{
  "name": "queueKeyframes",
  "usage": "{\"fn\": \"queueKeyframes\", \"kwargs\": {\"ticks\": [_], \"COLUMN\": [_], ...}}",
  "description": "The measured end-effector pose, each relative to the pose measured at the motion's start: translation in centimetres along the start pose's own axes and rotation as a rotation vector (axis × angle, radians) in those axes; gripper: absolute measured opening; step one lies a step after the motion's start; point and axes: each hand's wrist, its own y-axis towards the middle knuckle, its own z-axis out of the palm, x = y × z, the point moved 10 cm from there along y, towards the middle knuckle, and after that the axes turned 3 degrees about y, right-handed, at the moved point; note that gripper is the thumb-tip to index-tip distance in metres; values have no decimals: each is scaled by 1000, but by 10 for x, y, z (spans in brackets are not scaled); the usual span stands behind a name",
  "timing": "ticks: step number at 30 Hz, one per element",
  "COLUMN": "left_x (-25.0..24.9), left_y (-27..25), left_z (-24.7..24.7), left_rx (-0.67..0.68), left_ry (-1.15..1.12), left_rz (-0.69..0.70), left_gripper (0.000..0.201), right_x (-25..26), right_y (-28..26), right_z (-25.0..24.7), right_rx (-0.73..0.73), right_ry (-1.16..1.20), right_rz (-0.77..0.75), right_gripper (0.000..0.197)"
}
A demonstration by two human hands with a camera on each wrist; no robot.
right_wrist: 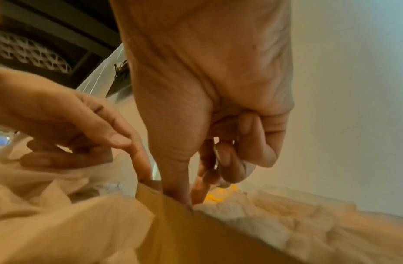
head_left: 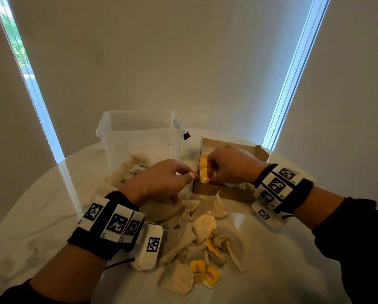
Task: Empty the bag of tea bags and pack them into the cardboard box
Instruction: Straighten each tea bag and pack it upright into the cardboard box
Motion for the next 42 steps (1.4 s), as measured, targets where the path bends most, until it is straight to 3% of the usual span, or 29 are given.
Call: {"fn": "queueKeyframes", "kwargs": {"ticks": [5, 11, 14, 19, 22, 24, 27, 30, 36, 38, 42], "left_x": [1, -4, -13, -24, -14, -2, 17, 27, 45, 52, 75], "left_y": [1, -3, -9, -37, -47, -48, -45, -45, -54, -50, -41], "left_z": [1, -1, -12, -51, -76, -83, -65, -48, -60, -60, -54], "left_rx": [-4, -10, -54, -123, -131, -92, 113, 252, 290, 317, 288], "left_ry": [-13, 5, 1, -55, 24, 139, 337, 565, 911, 925, 893], "left_rz": [-6, 4, 32, 67, 39, -10, -85, -126, -273, -307, -395], "left_gripper": [31, 31, 31, 27, 24, 21, 4, 21, 77, 75, 58], "right_x": [6, 5, 7, 21, 34, 47, 80, 111, 134, 138, 142], "right_y": [6, -2, -15, -51, -71, -78, -71, -55, -62, -66, -72], "right_z": [-5, -21, -33, -28, -34, -32, -12, 3, -29, -35, -35], "right_rx": [-62, -144, -104, 109, 50, 1, 26, 14, -204, -240, -207], "right_ry": [-51, 70, 125, 195, 276, 435, 606, 536, 426, 359, 383], "right_rz": [-6, -15, -29, -58, -69, -36, -8, -74, -200, -199, -189], "right_gripper": [27, 38, 36, 22, 25, 35, 56, 58, 6, 19, 19]}}
